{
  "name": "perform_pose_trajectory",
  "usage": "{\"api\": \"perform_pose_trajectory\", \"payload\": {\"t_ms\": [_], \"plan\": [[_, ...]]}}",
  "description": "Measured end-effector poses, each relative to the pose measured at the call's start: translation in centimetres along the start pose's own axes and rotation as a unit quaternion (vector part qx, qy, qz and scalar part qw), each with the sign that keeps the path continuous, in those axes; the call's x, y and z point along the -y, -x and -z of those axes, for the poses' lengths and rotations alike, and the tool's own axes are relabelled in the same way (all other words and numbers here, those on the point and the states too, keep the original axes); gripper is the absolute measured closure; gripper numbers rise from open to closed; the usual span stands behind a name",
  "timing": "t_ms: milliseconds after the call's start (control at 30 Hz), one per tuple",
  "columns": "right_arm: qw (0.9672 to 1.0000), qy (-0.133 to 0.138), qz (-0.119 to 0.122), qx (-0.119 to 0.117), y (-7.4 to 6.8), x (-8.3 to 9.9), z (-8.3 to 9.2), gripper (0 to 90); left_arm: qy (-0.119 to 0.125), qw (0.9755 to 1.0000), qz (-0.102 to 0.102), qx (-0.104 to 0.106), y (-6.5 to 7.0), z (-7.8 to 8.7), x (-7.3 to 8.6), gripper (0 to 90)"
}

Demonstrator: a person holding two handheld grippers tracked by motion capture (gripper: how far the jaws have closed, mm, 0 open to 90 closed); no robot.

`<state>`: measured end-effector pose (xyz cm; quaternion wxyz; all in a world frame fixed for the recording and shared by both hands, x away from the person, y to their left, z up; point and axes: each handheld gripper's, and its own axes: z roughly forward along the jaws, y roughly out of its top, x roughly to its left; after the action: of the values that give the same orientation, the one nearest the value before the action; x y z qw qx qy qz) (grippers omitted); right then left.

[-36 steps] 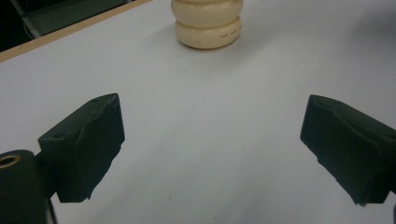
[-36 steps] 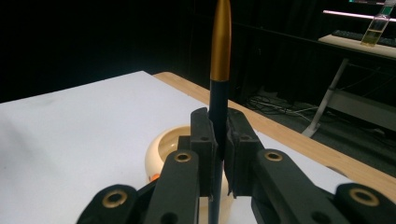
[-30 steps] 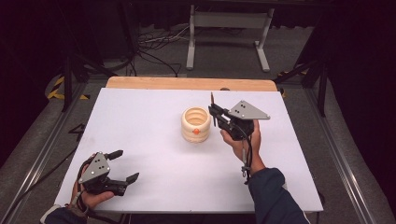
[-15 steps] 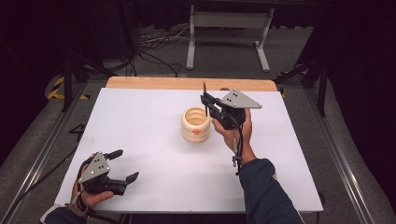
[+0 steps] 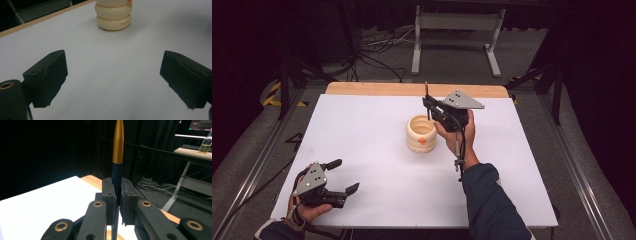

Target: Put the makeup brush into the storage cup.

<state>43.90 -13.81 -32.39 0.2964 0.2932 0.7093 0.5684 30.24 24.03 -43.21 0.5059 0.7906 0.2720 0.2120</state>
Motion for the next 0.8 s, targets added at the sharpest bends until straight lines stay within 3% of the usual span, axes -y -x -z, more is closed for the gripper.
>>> {"api": "perform_pose_trajectory", "payload": {"t_ms": [133,267,600,800], "plan": [[1.0,-0.002,-0.006,-0.001,0.0,0.4,-0.8,83.9,0.01,0.9999,0.004,0.0,-0.2,0.0,0.0,8.0],[0.9999,-0.005,-0.013,0.0,0.0,0.9,-1.3,83.9,0.005,1.0,-0.001,-0.002,-0.2,-0.1,0.1,7.5],[0.9998,-0.017,-0.011,0.003,0.1,1.9,-2.3,83.9,0.018,0.9998,-0.001,0.0,-0.1,0.0,0.1,7.1],[0.9994,-0.027,-0.023,0.002,0.3,3.0,-2.9,83.9,0.052,0.9986,-0.004,-0.006,0.1,0.8,-0.1,7.7]]}}
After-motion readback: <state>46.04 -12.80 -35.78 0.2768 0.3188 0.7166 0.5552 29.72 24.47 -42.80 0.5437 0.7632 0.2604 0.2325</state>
